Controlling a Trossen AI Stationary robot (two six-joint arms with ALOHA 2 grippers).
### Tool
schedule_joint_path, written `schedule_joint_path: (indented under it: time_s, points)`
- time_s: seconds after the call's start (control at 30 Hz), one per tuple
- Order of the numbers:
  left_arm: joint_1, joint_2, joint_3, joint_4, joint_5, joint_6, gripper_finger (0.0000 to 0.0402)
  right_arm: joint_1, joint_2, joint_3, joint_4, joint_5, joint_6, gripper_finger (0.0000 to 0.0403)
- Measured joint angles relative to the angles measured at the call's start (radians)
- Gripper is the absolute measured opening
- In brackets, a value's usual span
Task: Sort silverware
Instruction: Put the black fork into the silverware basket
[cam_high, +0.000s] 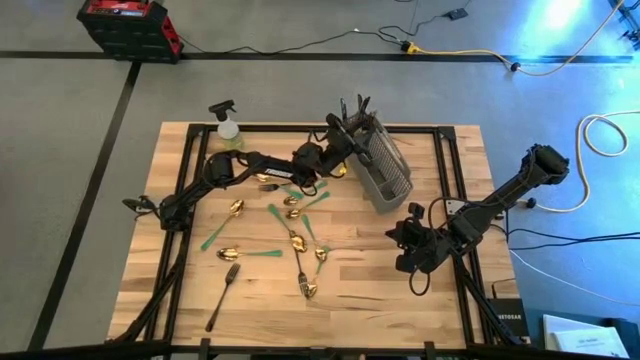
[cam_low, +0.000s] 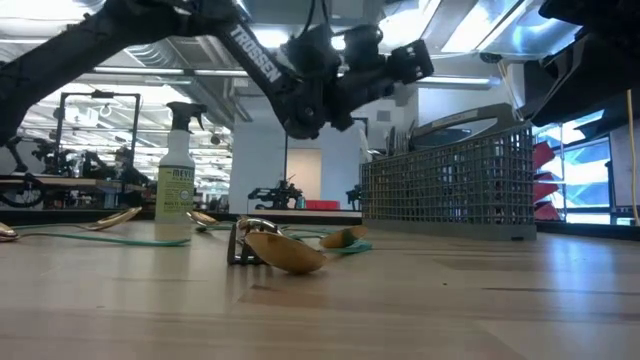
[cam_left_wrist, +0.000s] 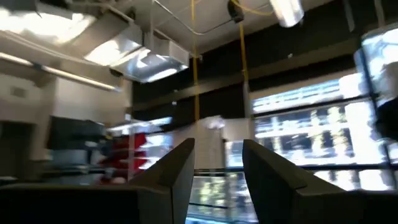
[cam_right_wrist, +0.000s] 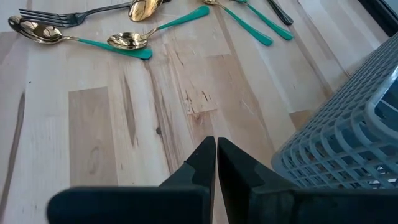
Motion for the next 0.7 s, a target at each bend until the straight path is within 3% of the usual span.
schedule_joint_path:
  time_s: [0.17, 0.3, 0.4, 0.7]
  points:
    - [-0.109, -0.119, -0.098, 0.012, -0.299, 0.286, 0.0120, 0.000, 0.000, 0.000, 0.002, -0.011, 0.001, 0.0001]
    - [-0.181, -0.244, -0.266, 0.001, -0.354, 0.348, 0.0121, 0.000, 0.000, 0.000, 0.005, -0.015, 0.002, 0.0001]
    - [-0.215, -0.353, -0.457, -0.006, -0.360, 0.308, 0.0121, 0.000, 0.000, 0.000, 0.015, -0.016, 0.007, 0.0001]
    - [-0.327, -0.721, -1.110, -0.041, -0.370, -0.041, 0.0121, -0.001, 0.000, 0.000, 0.046, -0.015, -0.020, 0.0001]
